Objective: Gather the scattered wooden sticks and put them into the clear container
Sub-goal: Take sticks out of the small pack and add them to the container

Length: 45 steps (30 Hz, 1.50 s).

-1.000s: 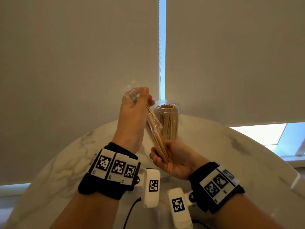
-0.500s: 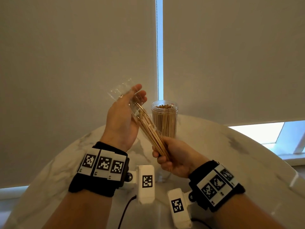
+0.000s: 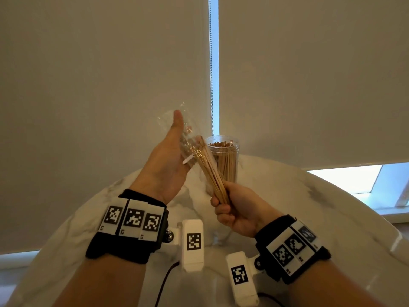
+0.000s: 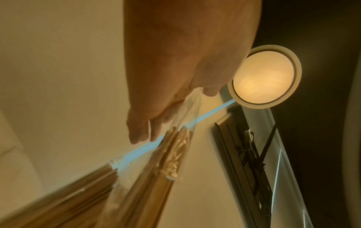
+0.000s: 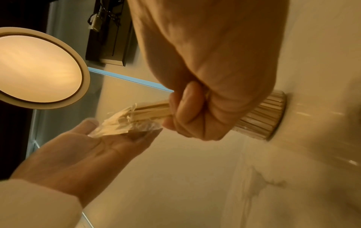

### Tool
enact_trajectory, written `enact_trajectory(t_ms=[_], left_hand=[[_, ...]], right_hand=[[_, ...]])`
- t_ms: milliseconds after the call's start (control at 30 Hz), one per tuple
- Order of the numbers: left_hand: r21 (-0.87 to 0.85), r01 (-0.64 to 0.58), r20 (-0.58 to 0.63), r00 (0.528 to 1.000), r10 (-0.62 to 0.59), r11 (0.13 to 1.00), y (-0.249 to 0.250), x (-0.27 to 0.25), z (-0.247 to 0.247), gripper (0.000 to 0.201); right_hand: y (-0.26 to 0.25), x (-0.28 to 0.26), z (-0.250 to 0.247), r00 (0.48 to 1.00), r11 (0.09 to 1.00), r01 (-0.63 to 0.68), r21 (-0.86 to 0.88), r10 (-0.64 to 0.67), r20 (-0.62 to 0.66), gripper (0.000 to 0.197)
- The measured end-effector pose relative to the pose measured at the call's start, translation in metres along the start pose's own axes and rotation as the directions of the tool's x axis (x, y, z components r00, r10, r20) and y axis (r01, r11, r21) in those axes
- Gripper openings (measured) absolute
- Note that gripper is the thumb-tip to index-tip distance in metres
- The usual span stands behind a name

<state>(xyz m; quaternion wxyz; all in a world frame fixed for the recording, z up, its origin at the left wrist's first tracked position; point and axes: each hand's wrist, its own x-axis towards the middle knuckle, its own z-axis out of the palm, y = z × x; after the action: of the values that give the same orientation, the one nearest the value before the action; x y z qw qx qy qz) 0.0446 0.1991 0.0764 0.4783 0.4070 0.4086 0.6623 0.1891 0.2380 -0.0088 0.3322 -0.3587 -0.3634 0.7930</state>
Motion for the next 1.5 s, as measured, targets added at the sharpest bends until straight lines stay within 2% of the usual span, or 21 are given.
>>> enact_trajectory(t_ms=[67,100,200,267,367,467,767,867,1000,1133,1233,1433,1500], left_hand=[[0.151,-0.042,-0.065,0.997,0.052,0.988,-0.002,0.002,-0.003,0.069],[0.196,-0.065,-0.088,0.993,0.084,0.979,-0.003,0.003,-0.005,0.060],[0.181,-0.123,-0.104,0.984,0.143,0.976,-0.003,0.002,-0.007,0.024],[0.171,-0.158,-0.139,0.973,0.183,0.972,-0.003,0.002,-0.008,0.016],[0.184,-0.190,-0.182,0.958,0.223,0.964,-0.003,0.002,-0.008,0.020],[0.212,-0.190,-0.163,0.960,0.226,0.959,-0.003,0.003,-0.009,0.025],[0.226,-0.099,-0.075,0.990,0.119,0.969,-0.002,0.003,-0.012,0.014],[0.202,-0.100,-0.057,0.992,0.114,0.974,-0.002,0.004,-0.014,0.019],[0.216,-0.107,-0.044,0.992,0.119,0.971,-0.003,0.004,-0.012,0.018],[0.175,-0.196,-0.155,0.962,0.224,0.965,0.002,0.005,-0.011,0.017],[0.136,-0.249,-0.244,0.930,0.276,0.959,0.008,0.006,-0.015,0.015],[0.067,-0.228,-0.342,0.909,0.237,0.971,0.009,0.015,-0.035,0.019],[0.075,-0.183,-0.371,0.907,0.198,0.980,0.002,0.022,-0.048,0.022]], right_hand=[[0.000,0.002,-0.001,0.998,0.999,0.039,0.014,-0.039,-0.048,0.027],[0.000,0.002,-0.002,0.996,0.998,0.055,0.020,-0.053,-0.069,0.026],[-0.001,0.002,-0.004,0.993,0.997,0.072,0.006,-0.071,-0.095,0.026],[-0.001,0.002,-0.004,0.994,0.998,0.066,-0.005,-0.066,-0.090,0.027],[-0.001,0.002,-0.003,0.994,0.998,0.062,-0.016,-0.063,-0.085,0.026],[-0.001,0.001,-0.003,0.996,0.998,0.064,-0.015,-0.065,-0.068,0.024],[-0.002,-0.002,-0.001,0.995,0.997,0.073,-0.035,-0.076,-0.071,0.027],[-0.004,-0.002,-0.001,0.994,0.996,0.080,-0.033,-0.082,-0.066,0.027],[-0.004,-0.003,-0.002,0.987,0.995,0.045,-0.094,-0.058,-0.147,0.038],[-0.005,-0.004,-0.004,0.963,0.962,0.047,-0.268,-0.114,-0.243,0.057],[-0.009,-0.007,-0.007,0.954,0.942,0.048,-0.331,-0.142,-0.265,0.053],[-0.021,-0.014,-0.019,0.923,0.885,0.085,-0.458,-0.244,-0.299,0.044],[-0.028,-0.016,-0.027,0.902,0.871,0.106,-0.479,-0.287,-0.323,0.042]])
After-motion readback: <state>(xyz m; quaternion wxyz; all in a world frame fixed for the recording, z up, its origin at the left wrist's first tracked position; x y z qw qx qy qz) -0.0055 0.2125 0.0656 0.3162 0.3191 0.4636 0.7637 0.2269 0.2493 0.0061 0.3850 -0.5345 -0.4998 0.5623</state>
